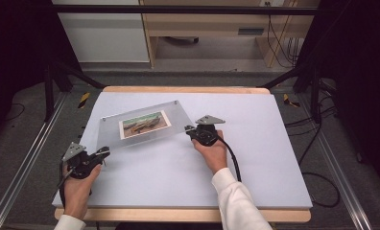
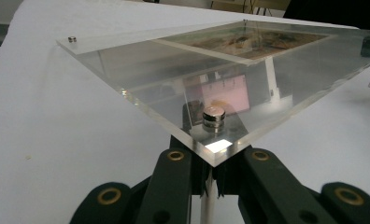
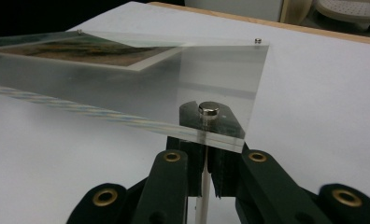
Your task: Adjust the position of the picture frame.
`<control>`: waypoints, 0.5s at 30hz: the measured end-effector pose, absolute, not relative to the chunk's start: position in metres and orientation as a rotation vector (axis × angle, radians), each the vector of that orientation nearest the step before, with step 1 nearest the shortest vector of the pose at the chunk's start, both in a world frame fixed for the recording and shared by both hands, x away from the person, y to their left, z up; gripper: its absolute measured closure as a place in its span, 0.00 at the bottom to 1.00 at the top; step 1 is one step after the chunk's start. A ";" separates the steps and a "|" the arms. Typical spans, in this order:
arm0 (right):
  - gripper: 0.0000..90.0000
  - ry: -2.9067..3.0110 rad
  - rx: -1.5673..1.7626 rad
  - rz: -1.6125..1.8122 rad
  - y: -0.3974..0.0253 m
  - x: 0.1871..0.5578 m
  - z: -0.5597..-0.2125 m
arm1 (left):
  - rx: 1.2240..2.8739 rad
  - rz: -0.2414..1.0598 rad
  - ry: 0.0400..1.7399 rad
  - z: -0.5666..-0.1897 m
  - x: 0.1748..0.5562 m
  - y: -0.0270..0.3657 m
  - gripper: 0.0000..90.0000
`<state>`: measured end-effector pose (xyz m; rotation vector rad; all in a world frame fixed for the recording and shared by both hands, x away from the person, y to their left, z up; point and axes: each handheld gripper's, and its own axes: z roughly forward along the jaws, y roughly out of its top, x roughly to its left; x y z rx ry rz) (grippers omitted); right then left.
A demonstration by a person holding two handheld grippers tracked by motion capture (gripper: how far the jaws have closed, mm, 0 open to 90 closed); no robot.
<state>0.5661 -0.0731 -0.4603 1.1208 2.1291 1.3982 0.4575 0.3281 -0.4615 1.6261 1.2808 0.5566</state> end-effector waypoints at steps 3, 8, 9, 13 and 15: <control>0.94 2.135 1.123 1.392 -0.073 0.566 -0.461 | 1.629 0.559 1.284 -0.462 0.458 0.328 0.93; 0.94 2.141 1.131 1.385 -0.073 0.566 -0.461 | 1.627 0.561 1.298 -0.462 0.458 0.327 0.89; 0.95 2.141 1.132 1.385 -0.073 0.566 -0.461 | 1.624 0.561 1.304 -0.462 0.458 0.328 0.89; 0.95 2.139 1.138 1.395 -0.073 0.566 -0.460 | 1.645 0.615 1.276 -0.459 0.457 0.325 0.93; 0.95 2.119 1.130 1.408 -0.074 0.566 -0.458 | 1.633 0.611 1.265 -0.458 0.457 0.325 0.93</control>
